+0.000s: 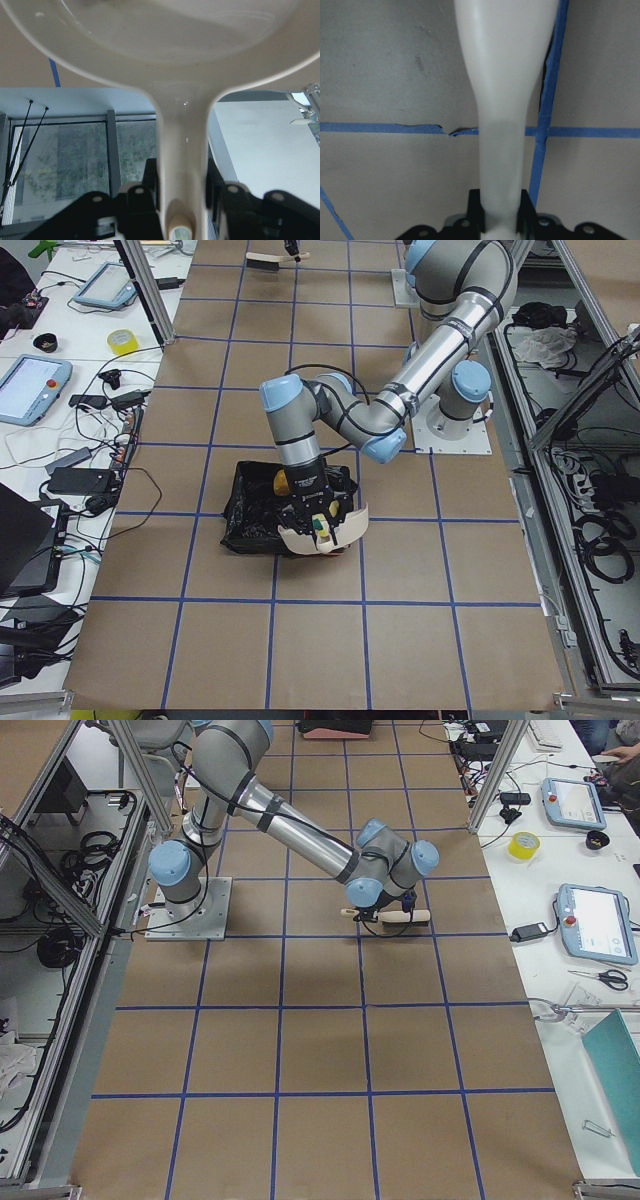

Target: Sweep and dump trash into bin

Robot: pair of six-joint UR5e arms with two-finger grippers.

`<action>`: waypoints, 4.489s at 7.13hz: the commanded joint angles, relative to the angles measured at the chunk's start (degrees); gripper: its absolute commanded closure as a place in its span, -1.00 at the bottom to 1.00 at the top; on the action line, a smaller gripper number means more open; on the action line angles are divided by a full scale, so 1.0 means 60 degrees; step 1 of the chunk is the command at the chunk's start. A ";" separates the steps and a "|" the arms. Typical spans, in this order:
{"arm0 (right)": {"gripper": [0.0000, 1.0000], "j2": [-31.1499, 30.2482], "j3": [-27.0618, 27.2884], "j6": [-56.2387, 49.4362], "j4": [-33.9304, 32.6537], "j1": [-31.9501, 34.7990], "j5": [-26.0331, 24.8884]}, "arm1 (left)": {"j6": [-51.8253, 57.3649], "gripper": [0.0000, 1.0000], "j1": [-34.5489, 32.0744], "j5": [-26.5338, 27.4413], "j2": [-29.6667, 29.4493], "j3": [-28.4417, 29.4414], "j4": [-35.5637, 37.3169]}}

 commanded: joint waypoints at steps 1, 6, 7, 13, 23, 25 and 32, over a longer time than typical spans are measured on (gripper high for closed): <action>1.00 0.0005 0.0046 0.0026 0.0104 0.0000 -0.0029 | -0.0129 1.00 -0.2013 0.2174 -0.0034 -0.0077 0.1161; 1.00 0.0135 0.0266 0.0026 0.0090 0.0000 -0.0015 | -0.0716 1.00 -0.3181 0.3446 0.0156 -0.0722 0.1196; 0.63 0.0223 0.0251 0.0041 0.0046 0.0000 -0.0058 | -0.0730 1.00 -0.3196 0.3374 0.0156 -0.0664 0.1211; -0.99 -0.0709 0.0177 -0.0047 0.0425 0.0000 -0.0410 | -0.0891 1.00 -0.3430 -0.3251 0.0246 0.0216 0.1227; -1.00 -0.3775 -0.0071 0.3494 -0.1066 0.3332 0.0371 | -0.4802 1.00 -0.4866 -0.8286 -0.2641 0.0552 -0.2290; -1.00 -0.3804 -0.0028 0.4392 -0.0863 0.3750 0.0105 | -0.5386 1.00 -0.5026 -0.8578 -0.2671 0.0538 -0.2276; -1.00 -0.4346 0.0105 0.4392 -0.0833 0.3750 0.0044 | -0.8292 -1.00 -0.6019 -0.8463 -0.1255 0.0421 -0.2638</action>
